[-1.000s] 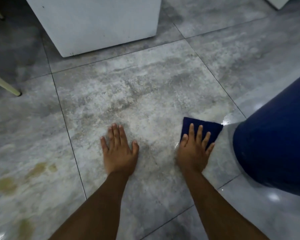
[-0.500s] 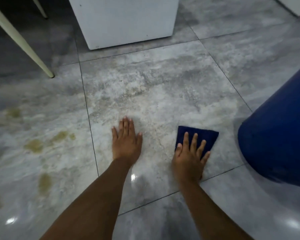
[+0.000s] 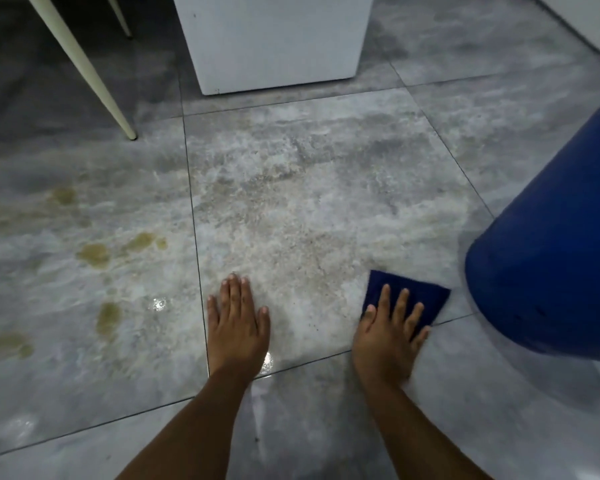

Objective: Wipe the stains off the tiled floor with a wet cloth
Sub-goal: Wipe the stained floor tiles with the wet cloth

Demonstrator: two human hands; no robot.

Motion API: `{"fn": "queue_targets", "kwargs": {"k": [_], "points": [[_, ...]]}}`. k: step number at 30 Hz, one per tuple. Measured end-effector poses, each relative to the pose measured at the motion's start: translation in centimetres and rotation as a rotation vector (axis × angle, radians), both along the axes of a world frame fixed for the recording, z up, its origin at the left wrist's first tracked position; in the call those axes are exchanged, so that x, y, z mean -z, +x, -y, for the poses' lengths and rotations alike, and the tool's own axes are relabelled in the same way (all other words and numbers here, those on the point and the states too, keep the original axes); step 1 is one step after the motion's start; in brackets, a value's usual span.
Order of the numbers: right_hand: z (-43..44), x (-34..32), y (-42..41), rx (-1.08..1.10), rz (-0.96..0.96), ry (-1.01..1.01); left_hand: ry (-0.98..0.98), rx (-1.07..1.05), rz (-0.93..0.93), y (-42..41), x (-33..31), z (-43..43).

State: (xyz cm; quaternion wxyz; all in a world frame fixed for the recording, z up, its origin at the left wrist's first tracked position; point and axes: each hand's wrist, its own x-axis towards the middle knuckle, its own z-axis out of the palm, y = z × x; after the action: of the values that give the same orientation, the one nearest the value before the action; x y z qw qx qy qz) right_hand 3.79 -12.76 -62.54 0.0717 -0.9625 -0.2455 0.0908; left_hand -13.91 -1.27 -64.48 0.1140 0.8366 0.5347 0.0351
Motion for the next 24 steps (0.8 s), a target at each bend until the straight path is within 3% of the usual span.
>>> {"fn": "queue_targets", "kwargs": {"k": [3, 6, 8, 11, 15, 19, 22, 24], "points": [[-0.3, 0.2, -3.2, -0.137, -0.041, 0.039, -0.001, -0.005, 0.004, 0.0, -0.2, 0.1], [-1.8, 0.0, -0.6, -0.339, -0.052, -0.058, -0.022, -0.009, 0.015, 0.0, -0.3, 0.1], [-1.9, 0.2, 3.0, -0.305, -0.055, -0.103, -0.037, -0.006, 0.025, 0.0, -0.2, 0.1], [0.4, -0.2, 6.3, -0.071, -0.038, -0.103, -0.032, 0.0, 0.034, -0.2, 0.0, 0.0], [3.8, -0.6, 1.7, 0.062, -0.055, -0.107, -0.026, 0.0, 0.041, -0.4, 0.3, 0.0], [2.3, -0.3, -2.9, -0.122, -0.038, 0.022, -0.037, -0.002, 0.031, -0.2, 0.1, 0.0], [0.6, -0.1, 1.0, -0.383, -0.05, -0.098, -0.074, 0.022, 0.042, -0.4, -0.5, -0.1], [1.1, 0.1, 3.0, -0.294, -0.044, -0.098, -0.086, 0.014, 0.043, -1.2, -0.8, 0.0]]}}
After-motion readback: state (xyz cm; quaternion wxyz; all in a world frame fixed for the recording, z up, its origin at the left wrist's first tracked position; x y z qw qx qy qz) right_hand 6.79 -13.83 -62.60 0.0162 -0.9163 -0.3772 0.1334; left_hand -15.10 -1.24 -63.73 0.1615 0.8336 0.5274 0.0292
